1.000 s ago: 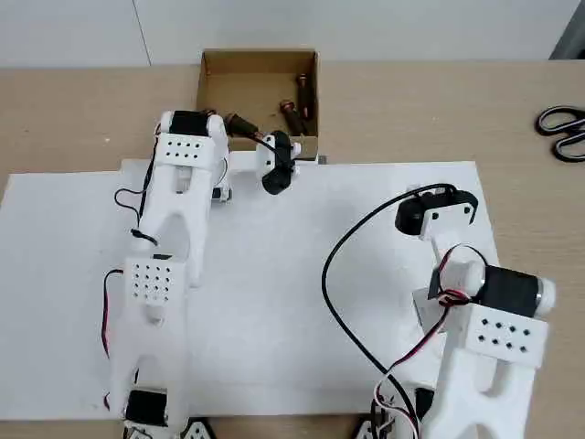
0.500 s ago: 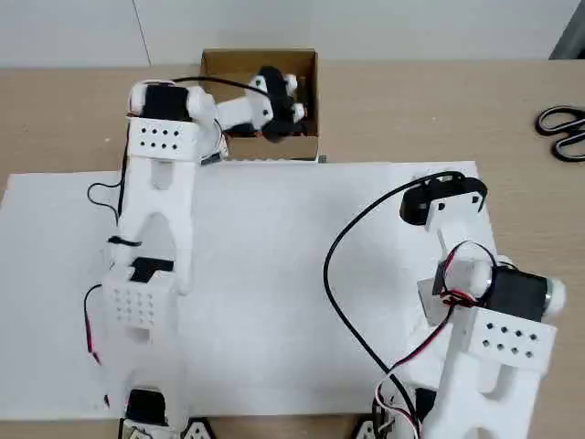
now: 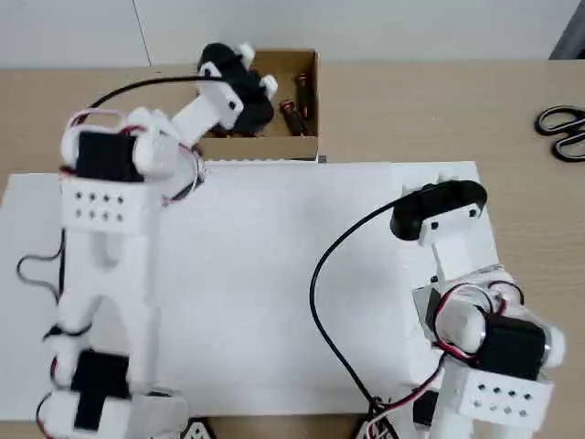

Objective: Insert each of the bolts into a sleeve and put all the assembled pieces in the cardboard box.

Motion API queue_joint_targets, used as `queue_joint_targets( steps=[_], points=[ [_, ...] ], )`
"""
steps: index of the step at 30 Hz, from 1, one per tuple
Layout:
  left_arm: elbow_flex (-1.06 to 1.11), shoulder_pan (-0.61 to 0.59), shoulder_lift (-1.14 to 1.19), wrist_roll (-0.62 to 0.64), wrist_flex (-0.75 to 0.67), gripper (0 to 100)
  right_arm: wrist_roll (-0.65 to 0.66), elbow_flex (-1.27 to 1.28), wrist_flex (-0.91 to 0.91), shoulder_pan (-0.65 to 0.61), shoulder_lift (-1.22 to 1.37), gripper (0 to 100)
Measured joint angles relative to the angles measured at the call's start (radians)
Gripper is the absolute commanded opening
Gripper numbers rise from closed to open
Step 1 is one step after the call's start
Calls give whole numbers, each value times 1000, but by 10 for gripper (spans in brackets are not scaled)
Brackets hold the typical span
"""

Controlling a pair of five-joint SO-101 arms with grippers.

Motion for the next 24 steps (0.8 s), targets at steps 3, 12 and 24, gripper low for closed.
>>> queue_joint_targets(
  steps=[3,12,24],
  points=[
    [140,0,-144,3,-23,5,-5,34,-57,-2,-9,2],
    [592,0,-580,3,-351,5,-265,120,-245,-38,-9,2],
    [1292,2,-1240,109,-781,5,-347,120,-293,-166,-9,2]
  ],
)
